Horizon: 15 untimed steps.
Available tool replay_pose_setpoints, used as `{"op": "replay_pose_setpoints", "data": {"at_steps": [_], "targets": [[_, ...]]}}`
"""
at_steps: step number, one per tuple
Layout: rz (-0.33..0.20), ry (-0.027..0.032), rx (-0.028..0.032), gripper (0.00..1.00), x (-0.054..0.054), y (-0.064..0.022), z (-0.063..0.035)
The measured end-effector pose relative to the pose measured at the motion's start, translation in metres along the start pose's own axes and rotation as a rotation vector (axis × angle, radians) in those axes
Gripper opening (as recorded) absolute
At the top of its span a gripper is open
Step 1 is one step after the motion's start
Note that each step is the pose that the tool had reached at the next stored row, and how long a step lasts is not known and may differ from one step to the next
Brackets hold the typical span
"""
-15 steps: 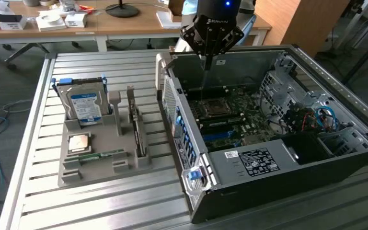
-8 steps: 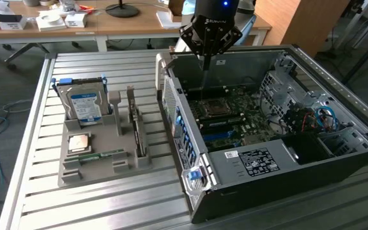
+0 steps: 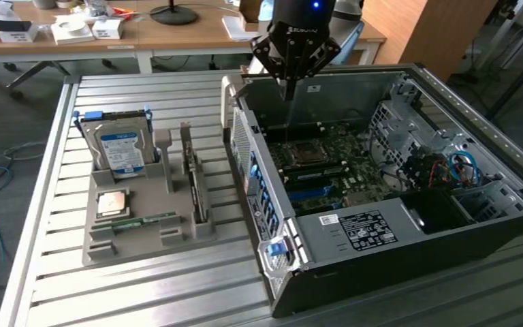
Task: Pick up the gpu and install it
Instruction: 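Reach for the gpu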
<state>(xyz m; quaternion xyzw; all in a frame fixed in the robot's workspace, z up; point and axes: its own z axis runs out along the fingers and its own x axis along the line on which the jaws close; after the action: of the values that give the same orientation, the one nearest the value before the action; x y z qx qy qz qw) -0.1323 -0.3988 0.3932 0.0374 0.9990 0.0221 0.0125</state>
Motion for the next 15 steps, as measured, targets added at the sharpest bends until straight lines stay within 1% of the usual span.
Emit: {"op": "replay_pose_setpoints", "data": {"at_steps": [15], "targets": [[0.000, 0.0000, 0.0000, 0.11, 0.011, -0.0008, -0.0003]]}}
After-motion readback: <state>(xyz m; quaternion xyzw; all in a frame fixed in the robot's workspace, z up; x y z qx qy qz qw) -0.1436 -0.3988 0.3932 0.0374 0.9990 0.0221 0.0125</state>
